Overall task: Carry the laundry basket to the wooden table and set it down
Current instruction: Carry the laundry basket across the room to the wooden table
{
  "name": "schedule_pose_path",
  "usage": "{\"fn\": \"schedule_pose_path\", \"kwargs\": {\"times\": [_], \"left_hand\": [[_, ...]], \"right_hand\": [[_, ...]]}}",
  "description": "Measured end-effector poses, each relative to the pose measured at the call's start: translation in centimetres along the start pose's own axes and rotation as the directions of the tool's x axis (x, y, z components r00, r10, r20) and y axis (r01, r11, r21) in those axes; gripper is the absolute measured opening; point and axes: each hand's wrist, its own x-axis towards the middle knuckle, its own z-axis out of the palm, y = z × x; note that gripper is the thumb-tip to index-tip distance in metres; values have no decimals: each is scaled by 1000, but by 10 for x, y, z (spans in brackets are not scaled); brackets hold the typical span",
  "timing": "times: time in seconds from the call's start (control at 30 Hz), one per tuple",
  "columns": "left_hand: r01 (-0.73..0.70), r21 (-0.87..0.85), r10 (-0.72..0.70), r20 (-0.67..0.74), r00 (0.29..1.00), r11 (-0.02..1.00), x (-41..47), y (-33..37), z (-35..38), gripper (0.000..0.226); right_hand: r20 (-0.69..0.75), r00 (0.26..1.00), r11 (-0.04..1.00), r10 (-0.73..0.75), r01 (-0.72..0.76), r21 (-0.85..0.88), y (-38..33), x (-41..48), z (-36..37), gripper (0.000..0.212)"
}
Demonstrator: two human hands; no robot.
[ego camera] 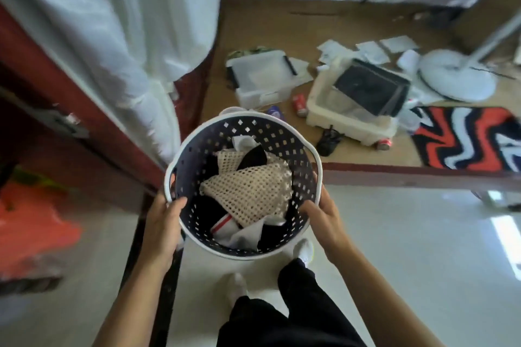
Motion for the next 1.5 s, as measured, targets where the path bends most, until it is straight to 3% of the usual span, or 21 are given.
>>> {"fn": "schedule_pose_path", "kwargs": {"times": [0.1, 0.17, 0.43, 0.7, 0.9, 1.0, 1.13, 1.2, 1.37, 1.5], "left_hand": [[-55, 66, 37, 245, 969, 996, -12, 22, 60, 49], [-96, 93, 54, 374, 926, 991, -29, 32, 102, 52], [-286, 171, 106, 659, 744, 943, -142, 42, 294, 58], [-299, 166, 40, 815, 579, 940, -263, 30, 458, 60], [-289, 144, 17, 871, 491, 947, -292, 28, 554, 65], [-289, 153, -15, 903, 429, 945, -301, 28, 614, 66], [-284, 186, -104, 954, 280, 940, -338, 38, 706, 65], [-326, 172, -116, 976, 183, 930, -368, 42, 752, 65], [-423, 122, -175, 981, -89, 898, -456, 32, 853, 66], [-467, 90, -206, 957, -204, 880, -526, 11, 923, 66]], "right_hand": [[-189, 982, 996, -10, 26, 82, 7, -30, -56, 32], [-326, 945, 986, 13, 42, 162, 14, -50, -97, 38], [-681, 722, 934, 124, 148, 326, 70, -136, -266, 48], [-835, 511, 904, 201, 231, 359, 100, -202, -425, 55], [-857, 464, 886, 224, 269, 378, 99, -201, -513, 62], [-868, 415, 867, 274, 283, 410, 98, -194, -557, 55], [-893, 309, 858, 328, 299, 418, 97, -206, -619, 53], [-913, 223, 846, 343, 349, 403, 101, -220, -649, 59], [-906, -21, 797, 423, 484, 361, 124, -264, -715, 42], [-854, -131, 746, 503, 564, 353, 152, -290, -771, 43]]}}
